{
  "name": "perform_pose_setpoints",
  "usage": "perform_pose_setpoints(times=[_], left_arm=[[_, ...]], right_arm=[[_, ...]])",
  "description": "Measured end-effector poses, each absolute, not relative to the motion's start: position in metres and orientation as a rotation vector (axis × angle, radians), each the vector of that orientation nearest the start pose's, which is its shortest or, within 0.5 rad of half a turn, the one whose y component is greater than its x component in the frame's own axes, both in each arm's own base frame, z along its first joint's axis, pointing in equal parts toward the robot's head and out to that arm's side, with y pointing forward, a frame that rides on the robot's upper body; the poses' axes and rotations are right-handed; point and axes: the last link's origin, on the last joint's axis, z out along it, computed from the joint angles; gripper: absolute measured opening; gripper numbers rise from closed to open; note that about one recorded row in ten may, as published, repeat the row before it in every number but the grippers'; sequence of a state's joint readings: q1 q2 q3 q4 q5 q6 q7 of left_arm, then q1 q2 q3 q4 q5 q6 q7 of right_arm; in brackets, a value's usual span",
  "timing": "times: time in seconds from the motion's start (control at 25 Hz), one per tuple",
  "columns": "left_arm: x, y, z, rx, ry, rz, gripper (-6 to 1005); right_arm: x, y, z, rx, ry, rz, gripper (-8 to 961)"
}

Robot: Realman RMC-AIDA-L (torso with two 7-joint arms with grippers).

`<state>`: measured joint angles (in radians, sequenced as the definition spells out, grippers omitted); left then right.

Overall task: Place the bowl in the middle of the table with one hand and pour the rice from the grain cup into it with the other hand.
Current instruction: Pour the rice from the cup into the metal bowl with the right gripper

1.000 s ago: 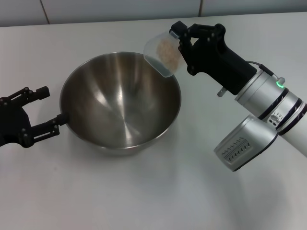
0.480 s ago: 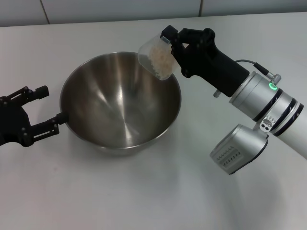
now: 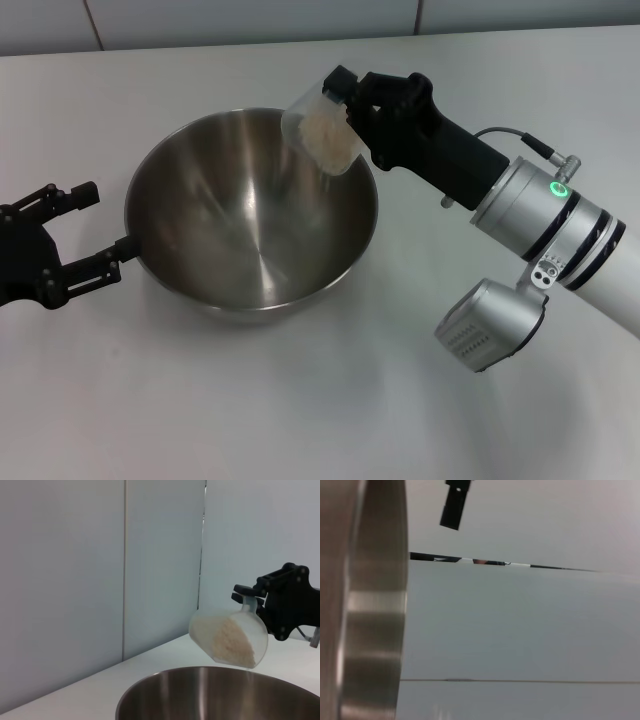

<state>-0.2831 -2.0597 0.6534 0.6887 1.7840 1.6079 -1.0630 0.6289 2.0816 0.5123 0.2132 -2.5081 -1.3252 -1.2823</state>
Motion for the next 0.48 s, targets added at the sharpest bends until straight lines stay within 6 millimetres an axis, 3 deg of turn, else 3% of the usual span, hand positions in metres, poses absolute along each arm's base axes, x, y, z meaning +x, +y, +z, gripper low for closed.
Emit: perform_pose_setpoints(times=[0.48], left_arm=[[-0.3179,0.276,0.0364,-2.459,-0.414,-0.759,814]], right_arm=[[0.2035,0.3329,-0.0798,-1.47,-1.356,0.068,45]])
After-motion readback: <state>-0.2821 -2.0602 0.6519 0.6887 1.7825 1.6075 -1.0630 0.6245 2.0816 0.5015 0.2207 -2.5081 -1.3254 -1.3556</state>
